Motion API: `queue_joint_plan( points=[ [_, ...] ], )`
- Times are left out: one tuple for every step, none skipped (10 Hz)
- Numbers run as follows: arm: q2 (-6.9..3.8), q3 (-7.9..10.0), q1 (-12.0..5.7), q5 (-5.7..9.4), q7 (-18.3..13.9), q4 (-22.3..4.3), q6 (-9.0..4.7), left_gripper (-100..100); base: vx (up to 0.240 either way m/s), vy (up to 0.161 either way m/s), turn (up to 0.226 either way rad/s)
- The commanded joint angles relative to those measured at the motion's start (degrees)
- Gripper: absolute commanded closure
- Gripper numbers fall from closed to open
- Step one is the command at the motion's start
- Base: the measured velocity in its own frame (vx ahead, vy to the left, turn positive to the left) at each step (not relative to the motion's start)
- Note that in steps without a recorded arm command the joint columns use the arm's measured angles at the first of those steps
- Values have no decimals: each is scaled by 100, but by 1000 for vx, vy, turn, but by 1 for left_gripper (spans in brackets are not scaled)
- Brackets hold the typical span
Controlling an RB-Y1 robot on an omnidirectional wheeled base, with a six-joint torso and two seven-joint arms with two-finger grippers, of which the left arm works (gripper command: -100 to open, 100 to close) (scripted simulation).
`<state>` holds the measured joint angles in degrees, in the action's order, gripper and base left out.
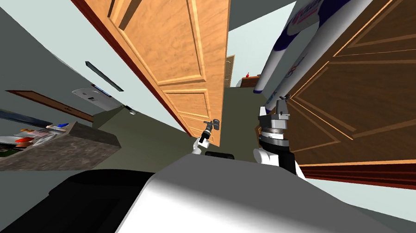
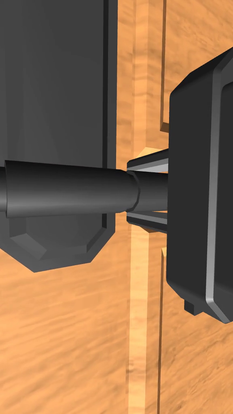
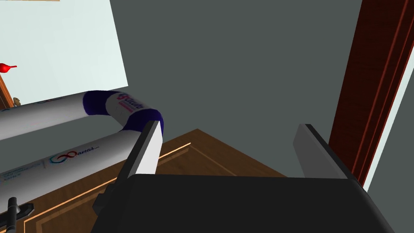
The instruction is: Push the door open
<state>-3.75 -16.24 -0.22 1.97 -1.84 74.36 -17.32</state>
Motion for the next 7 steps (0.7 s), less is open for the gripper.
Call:
queue_joint_plan(
  points=[
    [8, -6, -6, 2, -4, 11, -12, 100, 0, 0, 0],
    [-13, 75, -15, 6, 17, -21, 7, 100, 97, -62, 34],
    [-17, 98, -21, 7, 22, -26, 8, 100, 143, -92, 54],
    [-24, 160, -35, 12, 36, -42, 12, 100, 160, -79, 55],
    [-31, 230, -52, 17, 52, -59, 17, 100, 190, -70, 40],
    [-36, 313, -71, 23, 70, -79, 23, 100, 166, -123, 60],
    [-38, 357, -82, 27, 80, -90, 26, 100, 180, -141, 72]
  ],
)
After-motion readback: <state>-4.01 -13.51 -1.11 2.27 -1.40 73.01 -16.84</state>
